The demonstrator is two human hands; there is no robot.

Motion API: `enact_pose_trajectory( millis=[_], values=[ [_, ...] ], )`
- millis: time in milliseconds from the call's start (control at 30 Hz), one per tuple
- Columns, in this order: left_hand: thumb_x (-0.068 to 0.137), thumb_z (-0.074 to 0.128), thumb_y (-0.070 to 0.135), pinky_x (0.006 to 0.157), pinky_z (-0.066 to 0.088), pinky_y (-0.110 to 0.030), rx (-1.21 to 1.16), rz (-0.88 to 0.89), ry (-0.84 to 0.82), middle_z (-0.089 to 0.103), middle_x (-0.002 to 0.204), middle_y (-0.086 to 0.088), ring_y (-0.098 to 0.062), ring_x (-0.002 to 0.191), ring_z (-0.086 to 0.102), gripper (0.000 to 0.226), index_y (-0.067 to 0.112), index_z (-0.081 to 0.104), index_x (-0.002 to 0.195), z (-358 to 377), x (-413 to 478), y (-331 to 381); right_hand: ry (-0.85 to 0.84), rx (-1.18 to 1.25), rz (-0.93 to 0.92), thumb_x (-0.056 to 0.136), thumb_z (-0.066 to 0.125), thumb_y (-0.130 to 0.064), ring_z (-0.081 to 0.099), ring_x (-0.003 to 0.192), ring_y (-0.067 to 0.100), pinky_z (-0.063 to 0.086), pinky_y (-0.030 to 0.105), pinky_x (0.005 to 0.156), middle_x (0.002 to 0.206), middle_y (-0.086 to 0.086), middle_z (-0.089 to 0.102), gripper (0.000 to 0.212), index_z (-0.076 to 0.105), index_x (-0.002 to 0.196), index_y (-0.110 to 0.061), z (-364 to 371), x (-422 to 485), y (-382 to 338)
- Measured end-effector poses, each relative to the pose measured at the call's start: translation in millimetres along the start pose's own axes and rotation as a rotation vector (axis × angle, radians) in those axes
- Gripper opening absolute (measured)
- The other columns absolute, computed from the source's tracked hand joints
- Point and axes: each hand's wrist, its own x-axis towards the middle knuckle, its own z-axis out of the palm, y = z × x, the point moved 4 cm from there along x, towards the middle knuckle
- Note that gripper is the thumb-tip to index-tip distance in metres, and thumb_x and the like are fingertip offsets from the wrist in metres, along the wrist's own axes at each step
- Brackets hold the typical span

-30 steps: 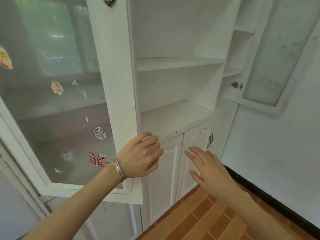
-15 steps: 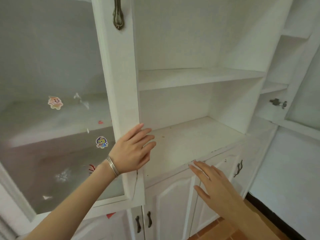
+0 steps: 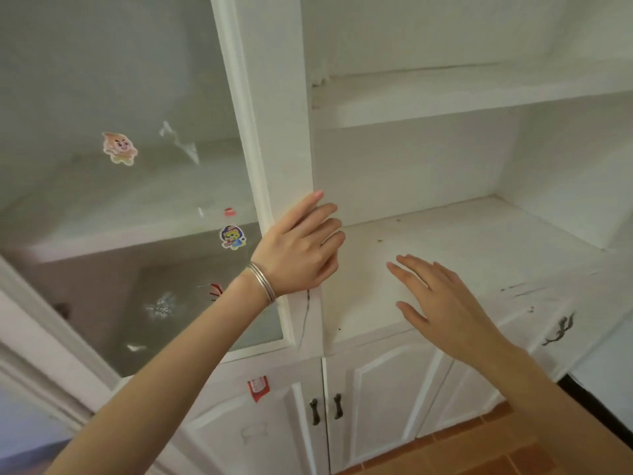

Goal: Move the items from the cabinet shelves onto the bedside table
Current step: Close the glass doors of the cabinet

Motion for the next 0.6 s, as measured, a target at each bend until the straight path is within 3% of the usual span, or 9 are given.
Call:
enact_pose_trajectory(
  millis=[233, 467, 600],
  values=[
    [0.082, 0.053, 0.021, 0.117, 0.014, -0.037, 0.074, -0.055, -0.071, 0.069, 0.091, -0.003, -0.024, 0.108, 0.058, 0.020, 0.011, 0.069, 0.077, 20, 4, -11, 0.045, 0.024, -0.044, 0.088, 0.035, -0.036, 0.045, 0.123, 0.019, 0.042, 0.044, 0.099, 0.133, 0.007, 0.053, 0.052, 0.048, 0.132, -0.013, 8, 29, 20],
    [0.083, 0.052, 0.021, 0.117, 0.015, -0.038, 0.076, -0.076, -0.107, 0.067, 0.088, -0.002, -0.025, 0.108, 0.058, 0.020, 0.011, 0.068, 0.077, 18, 4, -9, 0.079, 0.012, -0.051, 0.084, 0.066, -0.021, 0.047, 0.122, 0.023, 0.041, 0.047, 0.100, 0.132, 0.010, 0.053, 0.053, 0.048, 0.133, -0.011, 8, 40, 24],
    [0.077, 0.055, 0.021, 0.117, 0.008, -0.045, -0.035, -0.141, -0.126, 0.067, 0.087, -0.001, -0.025, 0.104, 0.059, 0.016, 0.014, 0.069, 0.082, 17, 7, 5, 0.078, -0.041, -0.007, 0.083, 0.067, -0.023, 0.046, 0.124, 0.022, 0.042, 0.046, 0.100, 0.134, 0.009, 0.052, 0.056, 0.047, 0.134, -0.012, 0, 30, 28]
  ],
)
